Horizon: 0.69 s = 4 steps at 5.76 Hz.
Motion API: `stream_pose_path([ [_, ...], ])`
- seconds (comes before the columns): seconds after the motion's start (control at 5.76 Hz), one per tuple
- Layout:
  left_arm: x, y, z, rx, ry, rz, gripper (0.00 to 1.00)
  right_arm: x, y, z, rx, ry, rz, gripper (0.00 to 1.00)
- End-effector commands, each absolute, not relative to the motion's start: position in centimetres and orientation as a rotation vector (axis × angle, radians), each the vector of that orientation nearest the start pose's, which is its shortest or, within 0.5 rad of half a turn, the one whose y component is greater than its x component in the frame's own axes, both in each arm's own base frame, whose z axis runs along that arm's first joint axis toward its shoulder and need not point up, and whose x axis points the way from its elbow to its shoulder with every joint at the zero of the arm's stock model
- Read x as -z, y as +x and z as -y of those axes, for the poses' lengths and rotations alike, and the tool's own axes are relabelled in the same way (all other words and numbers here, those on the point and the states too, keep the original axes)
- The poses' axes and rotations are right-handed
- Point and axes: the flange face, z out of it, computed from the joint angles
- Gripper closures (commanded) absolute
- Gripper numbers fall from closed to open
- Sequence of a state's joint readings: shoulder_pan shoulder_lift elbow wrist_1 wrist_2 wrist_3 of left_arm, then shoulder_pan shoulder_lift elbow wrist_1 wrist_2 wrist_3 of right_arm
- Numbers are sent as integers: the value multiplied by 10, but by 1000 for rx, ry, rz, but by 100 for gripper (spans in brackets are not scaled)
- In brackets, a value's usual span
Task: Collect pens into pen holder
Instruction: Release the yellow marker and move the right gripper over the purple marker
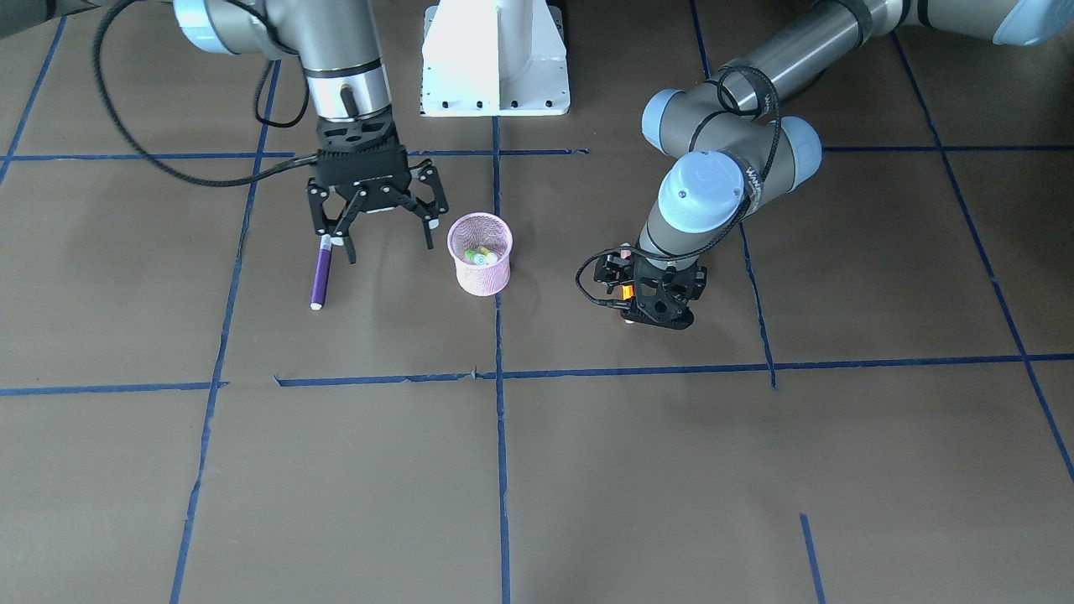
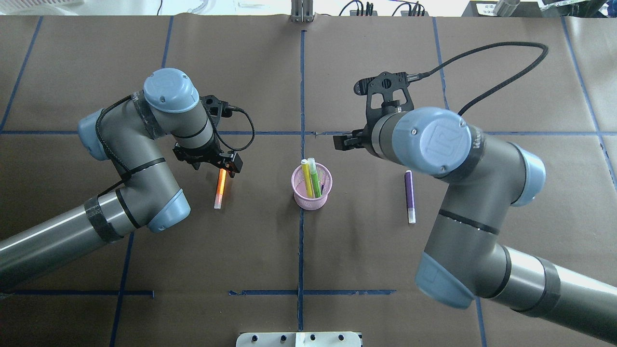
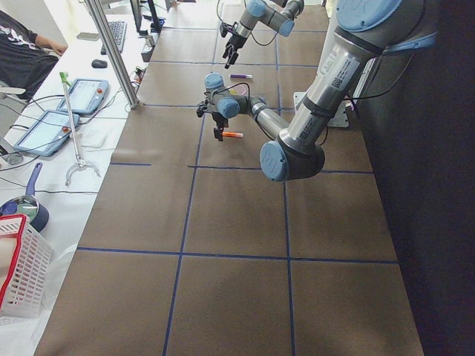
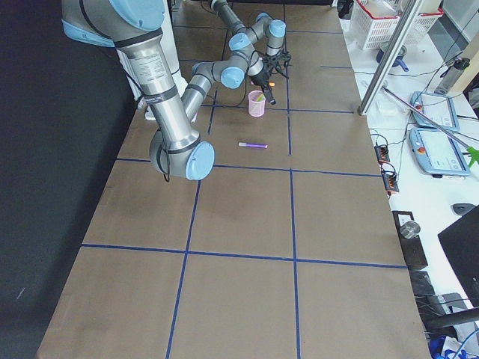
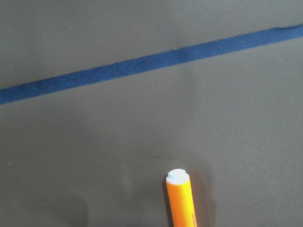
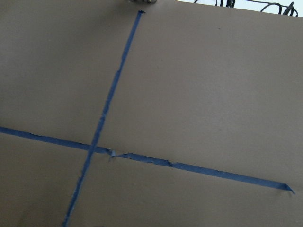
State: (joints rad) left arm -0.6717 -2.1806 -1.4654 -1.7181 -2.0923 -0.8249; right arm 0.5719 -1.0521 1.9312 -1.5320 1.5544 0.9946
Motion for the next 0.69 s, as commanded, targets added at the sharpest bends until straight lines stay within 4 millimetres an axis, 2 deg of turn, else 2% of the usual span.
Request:
stream_pose_path([
  [0.0, -330, 512, 511, -243, 31, -811, 32, -243, -386, 473, 50, 355, 740, 0],
  [0.17, -329, 512, 511, -244, 32, -812, 39, -275, -359, 495, 79, 222, 778, 0],
  [0.35, -329, 512, 511, -244, 32, -812, 51, -308, -338, 505, 108, 177, 763, 0],
  [0.52, -329, 512, 511, -244, 32, -812, 59, -333, -334, 503, 122, 150, 738, 0],
])
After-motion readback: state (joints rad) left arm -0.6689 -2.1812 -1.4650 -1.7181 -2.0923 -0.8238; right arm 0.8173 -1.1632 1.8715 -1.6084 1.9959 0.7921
